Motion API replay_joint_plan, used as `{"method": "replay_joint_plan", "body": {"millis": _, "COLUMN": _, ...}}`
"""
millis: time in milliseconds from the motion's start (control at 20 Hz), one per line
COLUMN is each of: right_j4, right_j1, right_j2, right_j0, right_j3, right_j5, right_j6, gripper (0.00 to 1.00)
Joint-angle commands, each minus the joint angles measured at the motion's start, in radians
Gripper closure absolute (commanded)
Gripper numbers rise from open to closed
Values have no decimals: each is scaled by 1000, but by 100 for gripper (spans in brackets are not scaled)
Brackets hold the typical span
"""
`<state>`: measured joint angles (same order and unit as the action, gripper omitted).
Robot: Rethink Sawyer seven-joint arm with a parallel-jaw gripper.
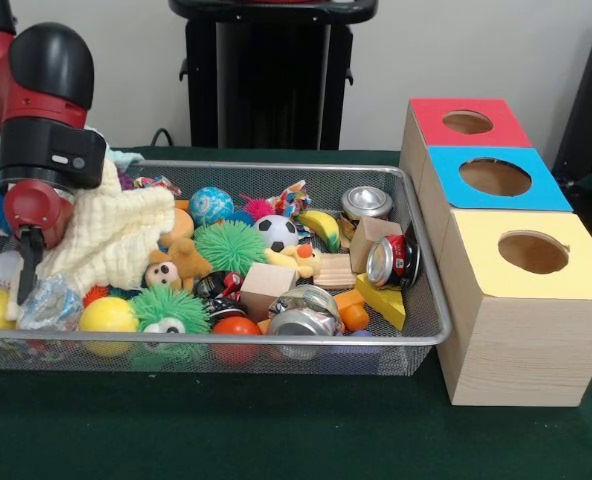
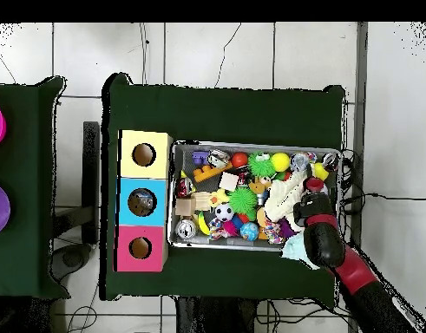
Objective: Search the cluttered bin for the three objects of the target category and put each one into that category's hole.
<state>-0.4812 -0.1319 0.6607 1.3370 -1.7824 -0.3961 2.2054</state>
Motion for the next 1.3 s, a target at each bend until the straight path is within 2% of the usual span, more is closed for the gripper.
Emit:
{"method": "replay_joint_plan", "body": {"millis": 50, "right_j4": 2, "right_j1": -48, "right_j2": 9, "right_j0": -31, "right_j3": 32, "right_j5": -38, "right_j6": 144, "gripper": 100}}
{"method": "replay_joint_plan", "body": {"millis": 300, "right_j4": 22, "right_j1": -77, "right_j2": -8, "right_j0": -48, "right_j3": -2, "right_j5": -66, "right_j6": 155, "gripper": 100}}
{"method": "replay_joint_plan", "body": {"millis": 500, "right_j4": -4, "right_j1": -64, "right_j2": 9, "right_j0": -33, "right_j3": 7, "right_j5": -52, "right_j6": 155, "gripper": 100}}
{"method": "replay_joint_plan", "body": {"millis": 600, "right_j4": 9, "right_j1": -81, "right_j2": -8, "right_j0": -44, "right_j3": -6, "right_j5": -72, "right_j6": 157, "gripper": 100}}
{"method": "replay_joint_plan", "body": {"millis": 650, "right_j4": 21, "right_j1": -93, "right_j2": -23, "right_j0": -55, "right_j3": -12, "right_j5": -84, "right_j6": 158, "gripper": 0}}
{"method": "replay_joint_plan", "body": {"millis": 800, "right_j4": 14, "right_j1": -83, "right_j2": 2, "right_j0": -40, "right_j3": -13, "right_j5": -36, "right_j6": 160, "gripper": 0}}
{"method": "replay_joint_plan", "body": {"millis": 950, "right_j4": 25, "right_j1": -83, "right_j2": -10, "right_j0": -46, "right_j3": -15, "right_j5": -75, "right_j6": 173, "gripper": 0}}
{"method": "replay_joint_plan", "body": {"millis": 1300, "right_j4": 14, "right_j1": -63, "right_j2": 5, "right_j0": -35, "right_j3": -10, "right_j5": -76, "right_j6": 179, "gripper": 0}}
